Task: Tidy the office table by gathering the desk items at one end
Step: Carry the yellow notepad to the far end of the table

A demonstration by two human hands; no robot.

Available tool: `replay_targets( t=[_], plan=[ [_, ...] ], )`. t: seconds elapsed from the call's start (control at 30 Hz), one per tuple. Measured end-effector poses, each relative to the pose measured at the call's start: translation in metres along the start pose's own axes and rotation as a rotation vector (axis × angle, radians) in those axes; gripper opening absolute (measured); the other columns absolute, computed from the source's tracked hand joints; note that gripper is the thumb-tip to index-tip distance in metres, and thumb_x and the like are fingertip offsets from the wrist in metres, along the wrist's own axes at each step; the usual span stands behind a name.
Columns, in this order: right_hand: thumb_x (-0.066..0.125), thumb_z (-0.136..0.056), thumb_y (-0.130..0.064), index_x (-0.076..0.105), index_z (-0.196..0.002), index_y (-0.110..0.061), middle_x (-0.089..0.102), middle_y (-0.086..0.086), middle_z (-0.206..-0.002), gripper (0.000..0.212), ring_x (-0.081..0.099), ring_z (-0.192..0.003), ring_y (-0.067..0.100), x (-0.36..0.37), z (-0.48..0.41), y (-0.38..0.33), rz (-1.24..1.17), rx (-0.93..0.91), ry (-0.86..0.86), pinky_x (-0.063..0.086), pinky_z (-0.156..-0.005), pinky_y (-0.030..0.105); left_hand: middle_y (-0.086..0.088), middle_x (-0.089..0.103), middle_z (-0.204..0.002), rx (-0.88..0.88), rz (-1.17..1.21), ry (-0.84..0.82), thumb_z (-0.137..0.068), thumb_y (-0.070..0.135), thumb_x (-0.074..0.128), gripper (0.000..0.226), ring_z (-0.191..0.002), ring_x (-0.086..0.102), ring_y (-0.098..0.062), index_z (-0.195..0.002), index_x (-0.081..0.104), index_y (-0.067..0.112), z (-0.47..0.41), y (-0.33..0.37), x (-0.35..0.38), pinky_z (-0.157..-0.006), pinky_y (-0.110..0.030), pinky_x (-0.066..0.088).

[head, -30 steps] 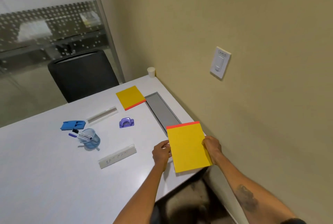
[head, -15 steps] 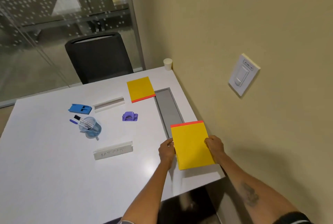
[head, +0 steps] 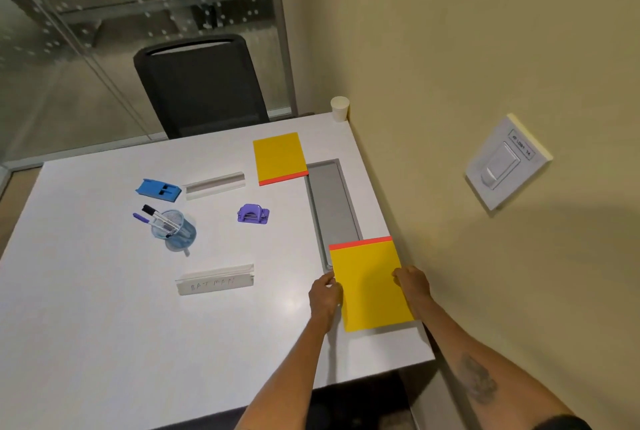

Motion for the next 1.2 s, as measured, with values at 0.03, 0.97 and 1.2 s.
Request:
replay_targets(
  t=[0.03,0.97,1.2],
  plan=[
    [0.054,-0.089,-0.008,0.050,-0.082,-0.007,0.046,0.014,-0.081,0.008,0.039,-0.077,0.023,0.001,-0.003,0.000,-0.005,0.003,-0.003,0.029,-0.069,0.035,-0.013,0.069,-0.120,-0.004,-0.011,-0.012,-0.099,0.005,0.047,0.032,-0.111,0.065,-0.034,-0.123,0.067,0.008,-0.003,0.000,0.002,-0.101,-0.046,0.054],
    [0.057,-0.094,-0.011,0.033,-0.152,-0.007,0.036,0.014,-0.156,0.064,0.038,-0.143,0.033,0.028,-0.063,-0.001,0.158,0.007,-0.013,0.035,-0.116,0.046,-0.013,0.065,-0.130,-0.047,-0.170,-0.074,-0.102,0.010,0.047,0.037,-0.113,0.063,-0.029,-0.138,0.055,0.007,-0.077,0.001,0.015,-0.096,-0.030,0.046],
    [0.052,-0.096,-0.011,0.029,-0.154,-0.008,0.037,0.014,-0.156,0.062,0.040,-0.141,0.034,0.031,-0.062,-0.001,0.273,-0.011,-0.002,0.039,-0.113,0.044,-0.011,0.060,-0.138,-0.051,-0.204,-0.117,-0.102,0.013,0.048,0.040,-0.119,0.061,-0.028,-0.141,0.052,0.008,-0.076,0.003,0.012,-0.101,-0.027,0.043]
  ],
)
Point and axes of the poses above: each hand's wrist, its own z-axis away from the middle knuckle, its own x-axis out of the palm, y = z × x, the point moved 2 cm from there along -z, towards the middle knuckle
